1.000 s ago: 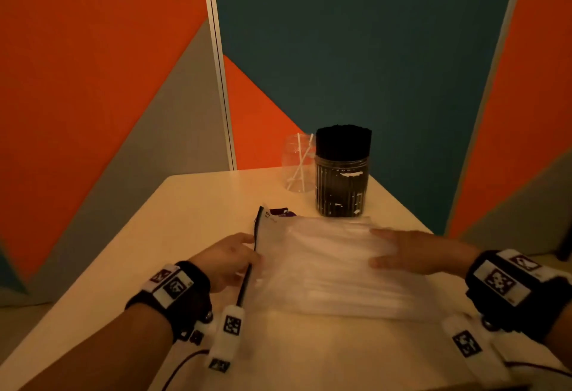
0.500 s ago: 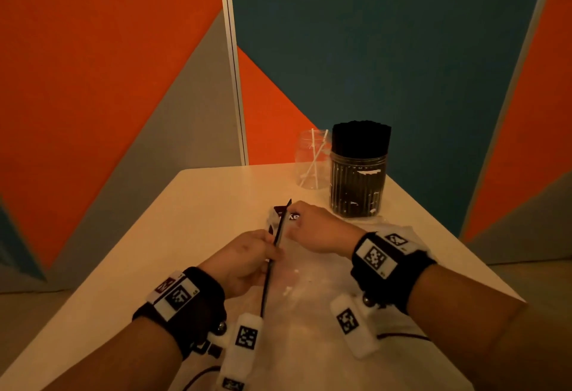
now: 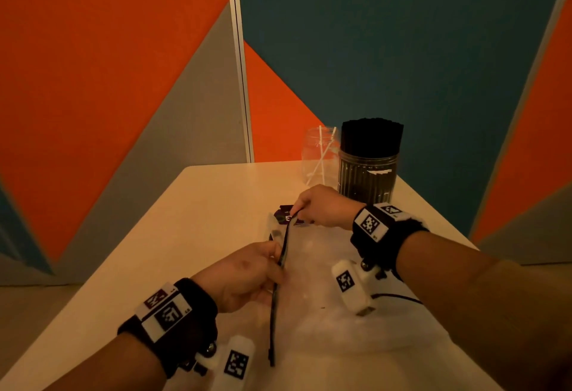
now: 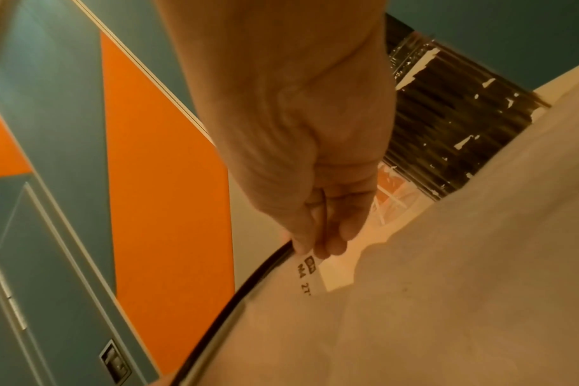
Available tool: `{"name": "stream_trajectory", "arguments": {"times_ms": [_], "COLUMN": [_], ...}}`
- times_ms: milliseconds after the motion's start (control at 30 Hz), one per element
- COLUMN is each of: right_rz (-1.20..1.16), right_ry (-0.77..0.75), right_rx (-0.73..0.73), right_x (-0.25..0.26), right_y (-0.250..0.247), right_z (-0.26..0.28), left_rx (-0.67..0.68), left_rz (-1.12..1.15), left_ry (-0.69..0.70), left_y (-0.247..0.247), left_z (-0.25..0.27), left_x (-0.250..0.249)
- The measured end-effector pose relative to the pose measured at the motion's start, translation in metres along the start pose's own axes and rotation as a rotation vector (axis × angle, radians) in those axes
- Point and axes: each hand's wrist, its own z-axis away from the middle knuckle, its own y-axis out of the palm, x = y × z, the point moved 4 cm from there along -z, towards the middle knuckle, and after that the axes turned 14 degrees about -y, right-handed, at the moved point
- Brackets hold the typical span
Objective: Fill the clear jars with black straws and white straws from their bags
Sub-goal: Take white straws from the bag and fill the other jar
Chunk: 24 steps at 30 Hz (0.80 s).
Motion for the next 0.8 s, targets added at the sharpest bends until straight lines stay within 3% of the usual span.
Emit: {"name": "stream_trajectory", "arguments": {"times_ms": [167, 333, 433, 500, 600, 733, 800], "right_rz": [-0.046, 0.146, 0.095, 0.13, 0.151, 0.087, 0.05], "right_ry": [0.025, -0.1, -0.191, -0.226, -0.278, -0.366, -0.351], "right_rx": [-0.231, -0.072, 0.145, 0.161, 0.076, -0.148, -0.25], "right_x": [0.01, 0.063, 0.082, 0.082, 0.079, 0.073, 0.07], "right_y": [-0.016, 0.002, 0.031, 0.041, 0.045, 0.043, 0.039], "right_z": [0.013, 0.07, 0.115, 0.132, 0.141, 0.144, 0.145], "left_rx": [-0.134, -0.23, -0.225, -0.267, -0.298, -0.265, -0.256], "left_rz": [0.022, 0.149, 0.245, 0.363, 0.449, 0.542, 0.456], "left_ry": [-0.01, 0.049, 0.067, 0.06, 0.074, 0.149, 0.238], "left_y": [-0.005, -0.006, -0.002, 0.0, 0.0, 0.001, 0.003], "left_z": [0.001, -0.001, 0.002, 0.004, 0.003, 0.015, 0.029], "left_x": [-0.003, -0.01, -0.017, -0.019, -0.016, -0.015, -0.016]}}
